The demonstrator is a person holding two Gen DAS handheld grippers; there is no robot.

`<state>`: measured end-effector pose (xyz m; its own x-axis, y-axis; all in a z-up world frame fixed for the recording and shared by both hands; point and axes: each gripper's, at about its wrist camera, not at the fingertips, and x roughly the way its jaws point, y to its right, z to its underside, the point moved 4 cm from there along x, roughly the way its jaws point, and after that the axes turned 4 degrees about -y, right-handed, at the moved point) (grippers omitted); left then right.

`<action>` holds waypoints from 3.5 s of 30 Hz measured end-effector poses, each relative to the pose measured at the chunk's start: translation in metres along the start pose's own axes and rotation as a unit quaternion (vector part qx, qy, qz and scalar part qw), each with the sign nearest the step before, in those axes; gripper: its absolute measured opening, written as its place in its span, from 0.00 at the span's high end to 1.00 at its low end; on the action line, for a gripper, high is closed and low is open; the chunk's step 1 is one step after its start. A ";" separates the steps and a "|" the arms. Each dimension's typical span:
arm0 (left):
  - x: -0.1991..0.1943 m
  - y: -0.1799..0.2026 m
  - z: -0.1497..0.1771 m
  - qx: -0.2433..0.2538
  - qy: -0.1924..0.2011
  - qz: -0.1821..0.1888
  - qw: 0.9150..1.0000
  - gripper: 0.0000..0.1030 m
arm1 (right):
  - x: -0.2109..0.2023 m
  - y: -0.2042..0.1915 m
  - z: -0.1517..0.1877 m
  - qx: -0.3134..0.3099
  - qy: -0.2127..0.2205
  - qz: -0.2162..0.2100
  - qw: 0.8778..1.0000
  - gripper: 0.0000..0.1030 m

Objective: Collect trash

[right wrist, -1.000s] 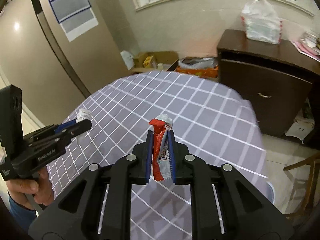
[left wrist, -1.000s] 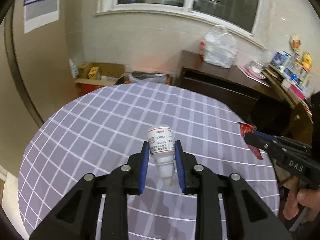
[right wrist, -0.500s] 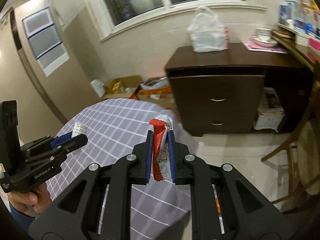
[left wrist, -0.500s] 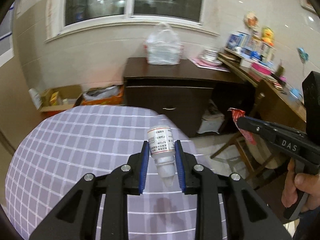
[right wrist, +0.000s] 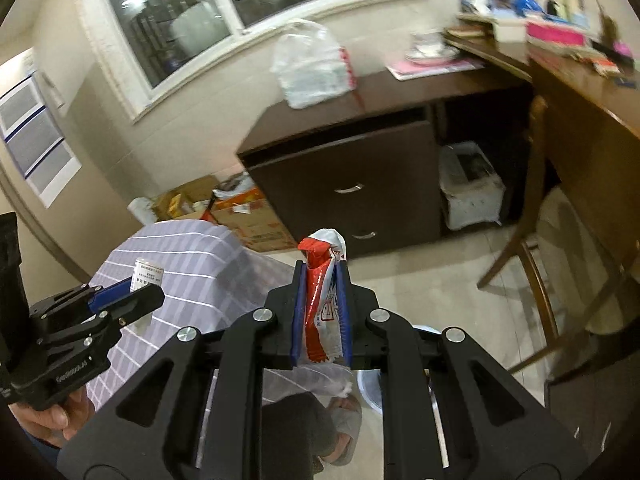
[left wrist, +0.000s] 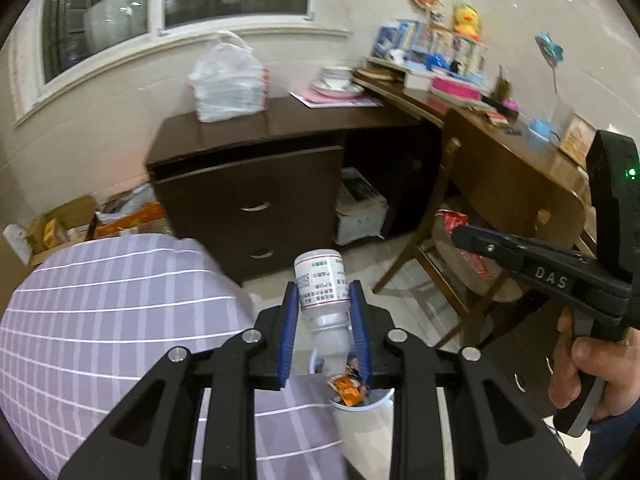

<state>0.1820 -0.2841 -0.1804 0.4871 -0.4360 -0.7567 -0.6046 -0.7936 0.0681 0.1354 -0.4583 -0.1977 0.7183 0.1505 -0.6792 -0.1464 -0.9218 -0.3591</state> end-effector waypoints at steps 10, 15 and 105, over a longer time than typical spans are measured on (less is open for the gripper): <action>0.070 0.047 0.001 0.035 -0.067 0.026 0.997 0.76 | 0.020 0.052 0.013 0.050 -0.022 0.014 0.998 0.86; 0.092 0.054 0.001 0.041 -0.087 0.030 0.995 0.76 | 0.034 0.064 0.017 0.064 -0.034 0.011 0.997 0.85; -0.311 -0.107 0.057 -0.143 0.221 -0.222 0.939 0.05 | -0.176 -0.279 0.011 -0.150 0.180 0.102 0.967 0.06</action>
<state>0.0594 -0.0390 0.0102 0.9027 -0.1193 -0.4133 -0.1176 -0.9926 0.0297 0.0424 -0.2234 0.0151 0.8928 -0.1304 -0.4312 -0.1459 -0.9893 -0.0029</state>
